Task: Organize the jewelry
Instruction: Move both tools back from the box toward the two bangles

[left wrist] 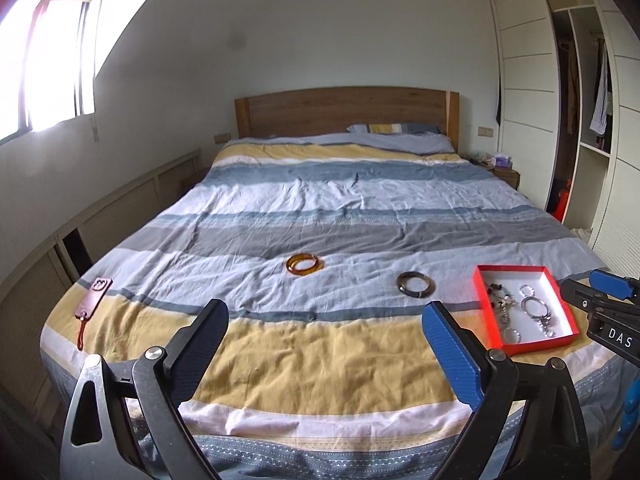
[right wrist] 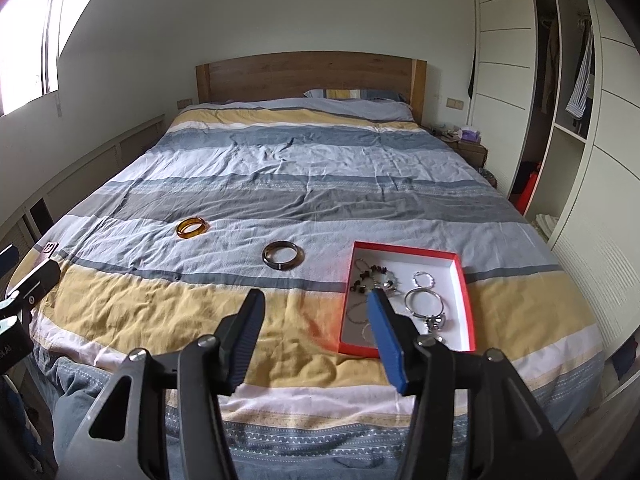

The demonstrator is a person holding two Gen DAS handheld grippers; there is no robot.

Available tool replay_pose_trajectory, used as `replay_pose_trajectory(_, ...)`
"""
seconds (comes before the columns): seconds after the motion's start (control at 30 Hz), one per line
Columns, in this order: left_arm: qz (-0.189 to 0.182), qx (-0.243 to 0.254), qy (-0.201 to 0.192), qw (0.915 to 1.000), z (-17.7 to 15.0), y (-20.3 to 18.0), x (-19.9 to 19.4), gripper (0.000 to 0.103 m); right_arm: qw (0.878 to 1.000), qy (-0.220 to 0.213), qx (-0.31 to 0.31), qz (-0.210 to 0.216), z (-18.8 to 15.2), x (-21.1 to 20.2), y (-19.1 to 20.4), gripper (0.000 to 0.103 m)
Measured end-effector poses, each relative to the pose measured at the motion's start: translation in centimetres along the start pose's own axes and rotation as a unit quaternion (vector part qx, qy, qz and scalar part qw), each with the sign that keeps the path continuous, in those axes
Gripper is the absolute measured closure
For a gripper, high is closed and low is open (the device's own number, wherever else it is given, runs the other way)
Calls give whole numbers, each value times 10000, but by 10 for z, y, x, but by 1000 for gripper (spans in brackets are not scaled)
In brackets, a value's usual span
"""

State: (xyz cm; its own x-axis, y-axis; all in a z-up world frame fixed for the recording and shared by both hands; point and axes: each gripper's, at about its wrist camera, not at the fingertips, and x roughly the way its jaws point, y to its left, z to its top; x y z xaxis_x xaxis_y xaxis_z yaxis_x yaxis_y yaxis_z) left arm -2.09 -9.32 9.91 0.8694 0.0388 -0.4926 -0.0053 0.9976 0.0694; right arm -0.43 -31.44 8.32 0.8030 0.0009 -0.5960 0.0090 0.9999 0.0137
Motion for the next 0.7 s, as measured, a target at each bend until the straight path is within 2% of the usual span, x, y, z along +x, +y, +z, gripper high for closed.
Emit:
replay_pose_trajectory(0.43,-29,-307,702,9971,-23,20,69,6,9988,455,-111,107,-15,62,20,52)
replay_pose_trajectory(0.7,-75,-367,931,9950,-37,24,99,6,9970,733,-188,180,-24,93,29,51)
